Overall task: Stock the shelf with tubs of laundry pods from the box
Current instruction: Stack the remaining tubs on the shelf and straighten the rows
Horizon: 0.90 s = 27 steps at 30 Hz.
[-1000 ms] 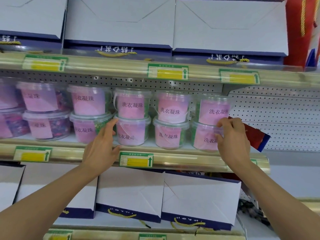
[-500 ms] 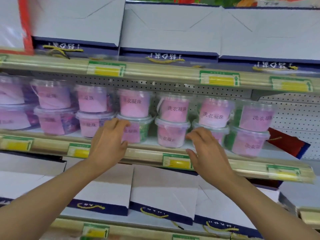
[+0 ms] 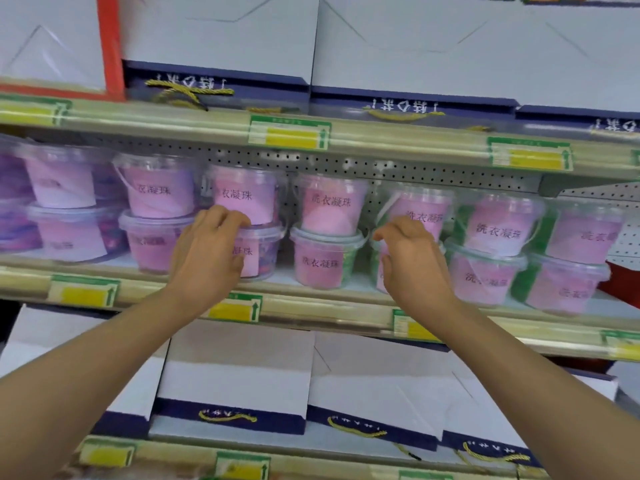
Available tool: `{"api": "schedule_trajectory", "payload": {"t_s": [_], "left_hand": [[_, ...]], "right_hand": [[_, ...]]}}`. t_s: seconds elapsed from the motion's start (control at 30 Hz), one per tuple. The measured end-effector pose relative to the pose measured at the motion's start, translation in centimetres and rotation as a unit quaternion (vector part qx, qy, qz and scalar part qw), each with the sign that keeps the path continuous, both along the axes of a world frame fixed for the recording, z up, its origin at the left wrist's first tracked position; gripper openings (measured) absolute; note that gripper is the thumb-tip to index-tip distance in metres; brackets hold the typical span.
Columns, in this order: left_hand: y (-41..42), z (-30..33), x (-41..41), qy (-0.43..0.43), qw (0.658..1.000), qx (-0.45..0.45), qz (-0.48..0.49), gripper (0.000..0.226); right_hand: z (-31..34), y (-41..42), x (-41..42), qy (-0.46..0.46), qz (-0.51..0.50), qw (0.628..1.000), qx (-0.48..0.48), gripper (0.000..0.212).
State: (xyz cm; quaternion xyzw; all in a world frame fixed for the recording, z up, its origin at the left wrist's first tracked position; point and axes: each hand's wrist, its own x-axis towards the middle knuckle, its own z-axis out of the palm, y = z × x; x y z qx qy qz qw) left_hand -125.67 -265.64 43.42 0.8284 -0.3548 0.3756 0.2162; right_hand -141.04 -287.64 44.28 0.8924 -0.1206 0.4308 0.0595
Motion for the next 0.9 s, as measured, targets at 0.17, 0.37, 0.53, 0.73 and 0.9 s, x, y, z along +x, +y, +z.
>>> {"api": "schedule_trajectory", "payload": {"t_s": [0.17,0.37,0.53,0.73,0.9], "left_hand": [[-0.7,-0.6,0.0,-0.041,0.999,-0.015,-0.015,0.049],[-3.3,-0.7,-1.5,-0.117,0.989,0.015,-0.088,0.052],[-6.3,-0.1,-2.1,-0.089,0.993,0.028,-0.078,0.047],[-7.8,0.2,-2.2,-0.067,0.995,0.002,-0.076,0.034],[-8.0,0.4,-2.6,-0.071,0.995,0.005,-0.067,0.033]], "right_hand": [[-0.9,0.3,2.1,0.034,-0.061,0.996,-0.055,0.036],[-1.5,0.4,2.1,0.007,-0.080,0.994,-0.080,0.042],[-2.0,-1.3,0.9,-0.016,-0.076,0.993,-0.092,0.048],[-2.0,-2.1,0.4,-0.030,-0.039,0.996,-0.076,0.043],[-2.2,-2.3,0.8,-0.044,-0.034,0.996,-0.071,0.042]]}}
